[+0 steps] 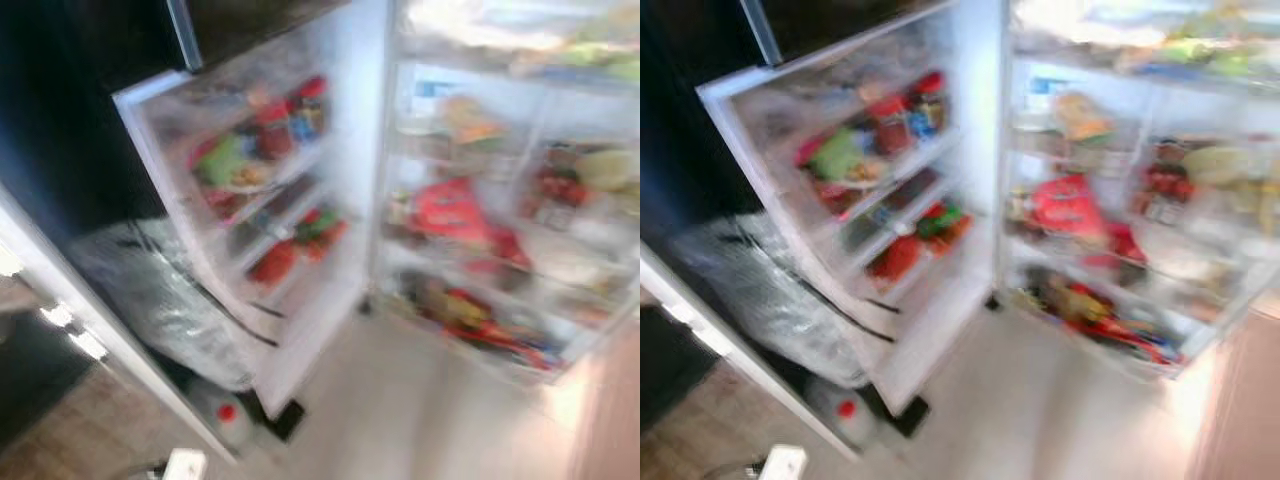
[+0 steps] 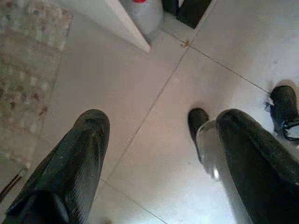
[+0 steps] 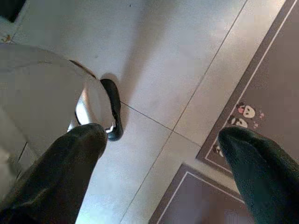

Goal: Restocking fridge

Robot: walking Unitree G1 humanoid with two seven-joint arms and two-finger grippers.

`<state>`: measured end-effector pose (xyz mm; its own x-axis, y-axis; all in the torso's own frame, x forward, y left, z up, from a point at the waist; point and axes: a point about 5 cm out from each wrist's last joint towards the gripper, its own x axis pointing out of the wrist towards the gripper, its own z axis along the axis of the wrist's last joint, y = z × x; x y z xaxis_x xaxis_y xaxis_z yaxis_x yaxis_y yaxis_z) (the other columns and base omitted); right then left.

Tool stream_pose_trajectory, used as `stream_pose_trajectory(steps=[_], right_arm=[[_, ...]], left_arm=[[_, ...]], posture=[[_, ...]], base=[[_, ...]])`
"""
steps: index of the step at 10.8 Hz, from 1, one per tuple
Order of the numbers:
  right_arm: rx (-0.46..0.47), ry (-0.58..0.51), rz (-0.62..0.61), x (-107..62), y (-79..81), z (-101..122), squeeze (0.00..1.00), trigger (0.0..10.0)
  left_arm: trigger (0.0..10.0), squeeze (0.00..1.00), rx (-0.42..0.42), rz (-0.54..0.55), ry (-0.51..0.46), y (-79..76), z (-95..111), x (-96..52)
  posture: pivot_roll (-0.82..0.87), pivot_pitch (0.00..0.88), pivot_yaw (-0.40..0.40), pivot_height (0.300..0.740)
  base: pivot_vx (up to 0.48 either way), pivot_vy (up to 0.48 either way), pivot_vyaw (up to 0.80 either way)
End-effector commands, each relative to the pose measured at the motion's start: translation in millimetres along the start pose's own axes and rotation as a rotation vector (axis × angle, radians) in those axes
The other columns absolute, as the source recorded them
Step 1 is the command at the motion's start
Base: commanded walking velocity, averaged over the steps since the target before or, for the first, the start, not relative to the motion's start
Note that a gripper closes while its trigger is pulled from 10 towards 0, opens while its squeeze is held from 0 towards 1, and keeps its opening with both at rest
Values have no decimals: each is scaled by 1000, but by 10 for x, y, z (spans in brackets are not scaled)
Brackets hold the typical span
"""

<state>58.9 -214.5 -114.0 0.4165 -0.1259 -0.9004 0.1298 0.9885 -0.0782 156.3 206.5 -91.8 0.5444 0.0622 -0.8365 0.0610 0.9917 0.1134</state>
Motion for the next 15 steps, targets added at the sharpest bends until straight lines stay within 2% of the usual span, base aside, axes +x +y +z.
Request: stream_pose_trajectory(steps=[1, 5, 8, 9, 10, 11, 13, 15], right_arm=[[8, -15, 51, 20, 142, 44, 0, 10000], [-6, -38, 22, 32, 110, 104, 0, 10000], [160, -125, -157, -1, 14, 124, 0, 10000], [208, -190, -195, 22, -20, 286, 0, 10000], [214, -356, -260, 112, -254, 1188, 0, 10000], [179, -441, -259, 84, -285, 1398, 0, 10000], [187, -475, -245, 77, -228, 1435, 0, 10000], [212, -428, -266, 88, -186, 1235, 0, 10000]], left_arm=[[10000, 0, 19, -1, 38, 12, -98, -19], [10000, 0, 18, -6, 30, -11, -51, -5], [10000, 0, 24, -13, 28, -30, -37, 0], [10000, 0, 24, -14, 29, -33, -36, 0], [10000, 0, 24, -16, 29, -34, -38, 0], [10000, 0, 25, -19, 29, -38, -41, -1], [10000, 0, 23, -20, 29, -40, -46, -2], [10000, 0, 21, -19, 30, -47, -52, -3]], posture=[[-3, 0, 99, 740], [-21, 0, 101, 740], [-46, 0, 104, 740], [-48, 0, 104, 740], [-51, 0, 104, 740], [-51, 0, 101, 740], [-50, 0, 100, 740], [-47, 0, 94, 740]], base=[[0, 0, 0], [0, 0, 0], [0, 0, 0], [0, 0, 0], [0, 0, 0], [0, 0, 0], [0, 0, 0], [0, 0, 0]])
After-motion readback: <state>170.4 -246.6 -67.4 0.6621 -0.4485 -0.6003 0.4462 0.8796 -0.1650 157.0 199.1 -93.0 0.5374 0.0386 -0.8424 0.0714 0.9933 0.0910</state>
